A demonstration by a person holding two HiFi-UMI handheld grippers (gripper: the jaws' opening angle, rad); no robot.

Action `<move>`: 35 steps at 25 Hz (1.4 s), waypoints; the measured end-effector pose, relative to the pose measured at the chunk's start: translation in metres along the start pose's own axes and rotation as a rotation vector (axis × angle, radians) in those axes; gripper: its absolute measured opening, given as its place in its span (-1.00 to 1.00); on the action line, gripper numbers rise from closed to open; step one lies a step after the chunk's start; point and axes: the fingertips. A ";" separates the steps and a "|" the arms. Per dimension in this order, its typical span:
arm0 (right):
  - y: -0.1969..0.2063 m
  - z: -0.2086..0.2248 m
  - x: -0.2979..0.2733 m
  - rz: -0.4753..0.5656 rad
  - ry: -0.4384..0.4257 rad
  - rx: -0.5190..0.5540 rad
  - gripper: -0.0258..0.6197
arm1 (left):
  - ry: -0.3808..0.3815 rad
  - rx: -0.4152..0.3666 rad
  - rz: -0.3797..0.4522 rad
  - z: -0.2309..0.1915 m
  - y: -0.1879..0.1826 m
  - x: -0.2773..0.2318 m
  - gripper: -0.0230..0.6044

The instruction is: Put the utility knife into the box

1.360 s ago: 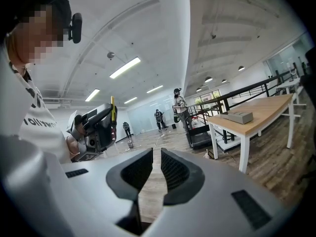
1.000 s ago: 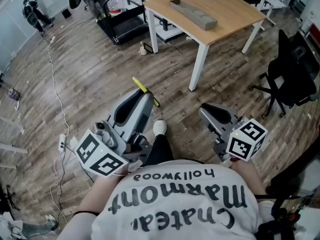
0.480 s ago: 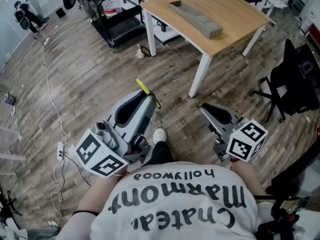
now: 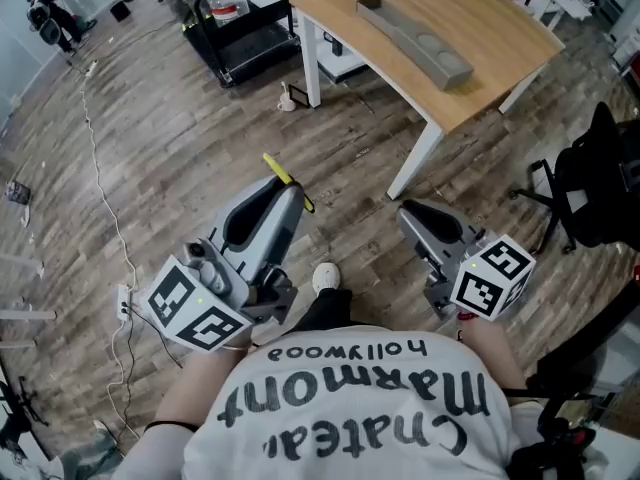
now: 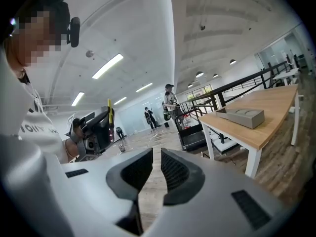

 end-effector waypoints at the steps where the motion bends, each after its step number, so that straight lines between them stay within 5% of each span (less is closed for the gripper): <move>1: 0.000 0.003 -0.007 -0.008 0.001 -0.006 -0.75 | -0.003 0.007 -0.003 -0.007 -0.001 -0.003 -0.77; 18: -0.073 0.055 -0.114 -0.017 0.021 0.022 -0.75 | 0.038 0.037 0.020 -0.122 -0.053 -0.075 -0.77; 35: -0.123 0.101 -0.142 0.040 0.087 0.059 -0.75 | 0.102 0.023 0.041 -0.164 -0.077 -0.126 -0.77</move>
Point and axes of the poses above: the fingertips, and each gripper's own axes: x backward along the fingers, z to its right, y out of its underside, and after that the axes turned 2 degrees about -y, right-handed
